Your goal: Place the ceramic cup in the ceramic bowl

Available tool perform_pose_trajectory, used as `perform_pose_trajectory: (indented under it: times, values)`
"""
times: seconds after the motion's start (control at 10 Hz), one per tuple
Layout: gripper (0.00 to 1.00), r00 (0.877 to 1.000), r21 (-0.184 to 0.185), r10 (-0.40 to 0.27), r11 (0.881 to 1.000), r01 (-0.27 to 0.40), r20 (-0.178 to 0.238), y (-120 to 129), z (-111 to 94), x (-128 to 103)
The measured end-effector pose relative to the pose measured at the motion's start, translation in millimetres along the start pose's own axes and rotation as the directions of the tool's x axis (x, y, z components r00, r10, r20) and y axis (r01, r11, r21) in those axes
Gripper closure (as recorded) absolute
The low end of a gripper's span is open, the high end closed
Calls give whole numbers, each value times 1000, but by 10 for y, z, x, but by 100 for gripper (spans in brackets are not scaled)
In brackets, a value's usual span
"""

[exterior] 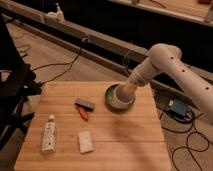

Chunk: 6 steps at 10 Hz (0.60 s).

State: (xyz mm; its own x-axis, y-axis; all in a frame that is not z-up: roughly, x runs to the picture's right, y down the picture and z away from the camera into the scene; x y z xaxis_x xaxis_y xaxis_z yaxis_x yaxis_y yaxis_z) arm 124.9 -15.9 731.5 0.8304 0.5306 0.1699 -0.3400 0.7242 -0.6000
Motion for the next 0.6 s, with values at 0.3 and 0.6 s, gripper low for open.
perform_pose_trajectory:
  times: [0.3,0.6]
  values:
    - [100,1000,19,-7,1000,7,-21,-393,163,-200]
    - [100,999,-6,-13,1000,13,-34,-565,480,-324]
